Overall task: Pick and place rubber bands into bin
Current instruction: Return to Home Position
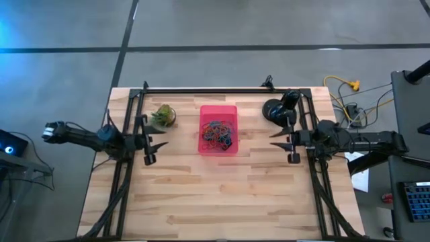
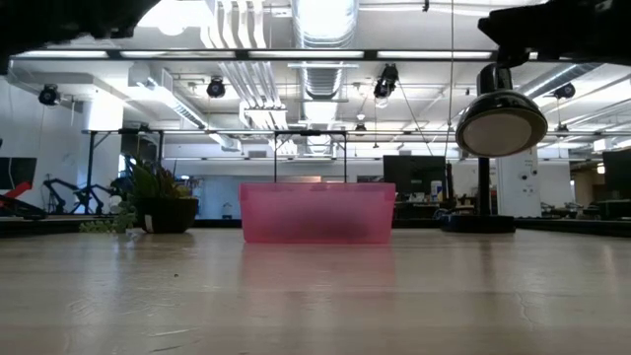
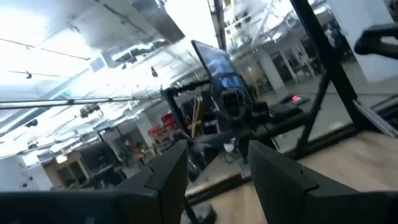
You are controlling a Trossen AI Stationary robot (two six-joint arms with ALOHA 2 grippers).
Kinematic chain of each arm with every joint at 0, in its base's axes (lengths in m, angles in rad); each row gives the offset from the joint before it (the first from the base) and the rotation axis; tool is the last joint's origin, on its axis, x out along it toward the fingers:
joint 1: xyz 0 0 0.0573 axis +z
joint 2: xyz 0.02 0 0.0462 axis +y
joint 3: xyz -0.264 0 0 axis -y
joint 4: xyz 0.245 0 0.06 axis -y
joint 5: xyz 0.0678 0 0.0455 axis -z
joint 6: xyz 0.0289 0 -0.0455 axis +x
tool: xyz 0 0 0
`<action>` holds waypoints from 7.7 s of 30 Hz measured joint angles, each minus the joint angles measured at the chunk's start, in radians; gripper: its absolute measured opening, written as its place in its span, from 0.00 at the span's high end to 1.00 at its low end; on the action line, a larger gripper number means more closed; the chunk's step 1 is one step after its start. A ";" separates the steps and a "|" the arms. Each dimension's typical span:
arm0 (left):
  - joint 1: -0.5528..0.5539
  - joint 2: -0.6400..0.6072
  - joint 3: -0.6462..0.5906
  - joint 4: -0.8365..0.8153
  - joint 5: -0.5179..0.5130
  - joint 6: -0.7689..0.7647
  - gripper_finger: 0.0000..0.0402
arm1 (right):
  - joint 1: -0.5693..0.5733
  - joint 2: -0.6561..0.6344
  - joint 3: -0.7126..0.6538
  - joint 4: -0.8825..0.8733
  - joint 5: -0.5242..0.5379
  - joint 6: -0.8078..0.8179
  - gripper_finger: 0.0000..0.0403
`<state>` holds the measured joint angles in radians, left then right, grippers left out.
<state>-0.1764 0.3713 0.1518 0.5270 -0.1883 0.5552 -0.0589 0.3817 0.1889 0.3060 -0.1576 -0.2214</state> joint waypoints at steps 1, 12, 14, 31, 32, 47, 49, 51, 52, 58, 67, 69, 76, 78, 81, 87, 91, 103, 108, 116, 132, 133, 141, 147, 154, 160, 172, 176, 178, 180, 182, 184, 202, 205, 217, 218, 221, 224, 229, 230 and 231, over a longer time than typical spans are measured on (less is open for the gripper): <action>0.000 -0.024 -0.013 0.002 0.001 0.000 0.62 | 0.000 -0.001 -0.003 -0.001 -0.020 0.001 0.74; 0.000 -0.272 -0.111 -0.073 0.002 -0.074 0.62 | 0.000 -0.062 -0.037 -0.004 -0.030 0.039 0.76; 0.000 -0.329 -0.111 -0.164 0.002 -0.088 0.62 | 0.000 -0.097 -0.037 -0.013 -0.034 0.042 0.76; 0.007 -0.343 -0.088 -0.302 0.078 -0.121 0.62 | 0.000 -0.381 -0.089 -0.172 -0.177 0.016 0.77; 0.008 -0.343 -0.099 -0.276 0.085 -0.123 0.62 | 0.000 -0.378 -0.094 -0.179 -0.176 0.016 0.78; 0.057 -0.339 -0.144 -0.171 0.130 -0.153 0.62 | 0.000 -0.382 -0.100 -0.179 -0.174 -0.004 0.78; 0.067 -0.342 -0.144 -0.172 0.124 -0.154 0.62 | 0.000 -0.382 -0.100 -0.196 -0.173 0.006 0.78; 0.076 -0.342 -0.144 -0.170 0.123 -0.155 0.62 | 0.000 -0.382 -0.101 -0.205 -0.173 0.015 0.77; 0.079 -0.342 -0.144 -0.169 0.123 -0.155 0.62 | 0.000 -0.382 -0.104 -0.205 -0.167 0.021 0.78; 0.085 -0.341 -0.145 -0.178 0.111 -0.156 0.62 | 0.000 -0.382 -0.155 -0.141 -0.002 0.122 0.80; 0.085 -0.342 -0.145 -0.210 0.100 -0.156 0.62 | 0.001 -0.381 -0.180 -0.147 -0.007 0.190 0.80; 0.085 -0.339 -0.146 -0.219 0.101 -0.156 0.62 | 0.001 -0.381 -0.179 -0.194 0.001 0.203 0.79; 0.085 -0.343 -0.146 -0.229 0.100 -0.158 0.62 | 0.013 -0.379 -0.179 -0.271 -0.030 0.206 0.78; 0.085 -0.343 -0.146 -0.222 0.100 -0.158 0.62 | 0.028 -0.377 -0.180 -0.269 -0.054 0.174 0.77; 0.085 -0.341 -0.147 -0.223 0.101 -0.158 0.62 | 0.058 -0.380 -0.180 -0.262 -0.101 0.115 0.78; 0.085 -0.342 -0.147 -0.222 0.097 -0.157 0.62 | 0.102 -0.380 -0.180 -0.261 -0.104 0.087 0.80; 0.085 -0.340 -0.147 -0.222 0.087 -0.157 0.62 | 0.102 -0.378 -0.180 -0.261 -0.102 0.101 0.81; 0.084 -0.327 -0.147 -0.222 0.085 -0.157 0.62 | 0.102 -0.337 -0.180 -0.266 -0.052 0.125 0.79; 0.084 -0.326 -0.147 -0.222 0.085 -0.157 0.62 | 0.102 -0.320 -0.180 -0.266 -0.051 0.125 0.79; 0.084 -0.327 -0.147 -0.222 0.086 -0.157 0.62 | 0.109 -0.320 -0.180 -0.290 0.091 0.113 0.82; 0.085 -0.326 -0.147 -0.222 0.086 -0.156 0.62 | 0.127 -0.256 -0.179 -0.264 0.116 0.135 0.79; 0.085 -0.326 -0.147 -0.222 0.086 -0.156 0.62 | 0.126 -0.256 -0.179 -0.257 0.117 0.135 0.79; 0.085 -0.324 -0.147 -0.222 0.086 -0.156 0.62 | 0.126 -0.256 -0.179 -0.248 0.104 0.176 0.82; 0.085 -0.318 -0.147 -0.223 0.086 -0.156 0.62 | 0.126 -0.258 -0.095 -0.243 0.102 0.330 0.82; 0.085 -0.319 -0.147 -0.222 0.086 -0.156 0.62 | 0.126 -0.257 -0.029 -0.245 0.183 0.372 0.80; 0.084 -0.320 -0.147 -0.222 0.086 -0.156 0.62 | 0.126 -0.257 -0.028 -0.274 0.206 0.350 0.79; 0.084 -0.320 -0.147 -0.222 0.086 -0.156 0.62 | 0.127 -0.257 -0.026 -0.337 0.052 0.199 0.82; 0.084 -0.319 -0.147 -0.222 0.087 -0.156 0.62 | 0.127 -0.257 0.020 -0.336 0.043 0.177 0.83; 0.084 -0.321 -0.147 -0.222 0.087 -0.156 0.62 | 0.127 -0.257 0.051 -0.360 0.043 0.184 0.83; 0.084 -0.320 -0.147 -0.222 0.086 -0.156 0.62 | 0.127 -0.257 0.077 -0.389 0.044 0.202 0.83; 0.085 -0.321 -0.147 -0.222 0.086 -0.156 0.62 | 0.127 -0.257 0.099 -0.411 0.044 0.220 0.83; 0.085 -0.319 -0.147 -0.222 0.086 -0.156 0.62 | 0.127 -0.256 0.121 -0.427 0.044 0.239 0.83; 0.085 -0.314 -0.147 -0.222 0.086 -0.156 0.62 | 0.126 -0.254 0.249 -0.437 0.045 0.324 0.83; 0.085 -0.314 -0.147 -0.222 0.086 -0.156 0.62 | 0.126 -0.254 0.251 -0.437 0.045 0.324 0.83; 0.085 -0.312 -0.136 -0.206 0.087 -0.264 0.62 | 0.124 -0.230 0.366 -0.726 0.210 0.334 0.83; 0.085 -0.309 -0.128 -0.209 0.089 -0.279 0.62 | 0.124 -0.225 0.376 -0.739 0.210 0.334 0.83; 0.084 -0.301 -0.094 -0.221 0.090 -0.317 0.62 | 0.124 -0.213 0.397 -0.744 0.210 0.325 0.83; 0.084 -0.287 -0.087 -0.233 0.090 -0.341 0.62 | 0.124 -0.206 0.412 -0.744 0.210 0.319 0.83; 0.084 -0.268 -0.084 -0.231 0.090 -0.392 0.62 | 0.124 -0.204 0.415 -0.744 0.210 0.315 0.83; 0.084 -0.264 -0.084 -0.232 0.092 -0.403 0.62 | 0.124 -0.204 0.414 -0.744 0.210 0.315 0.83; 0.085 -0.262 -0.083 -0.233 0.098 -0.417 0.62 | 0.124 -0.204 0.413 -0.744 0.210 0.315 0.83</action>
<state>-0.0915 0.1091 0.0687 0.2942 -0.0898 0.1385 0.0650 0.1777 0.6022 -0.4377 0.0528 0.0937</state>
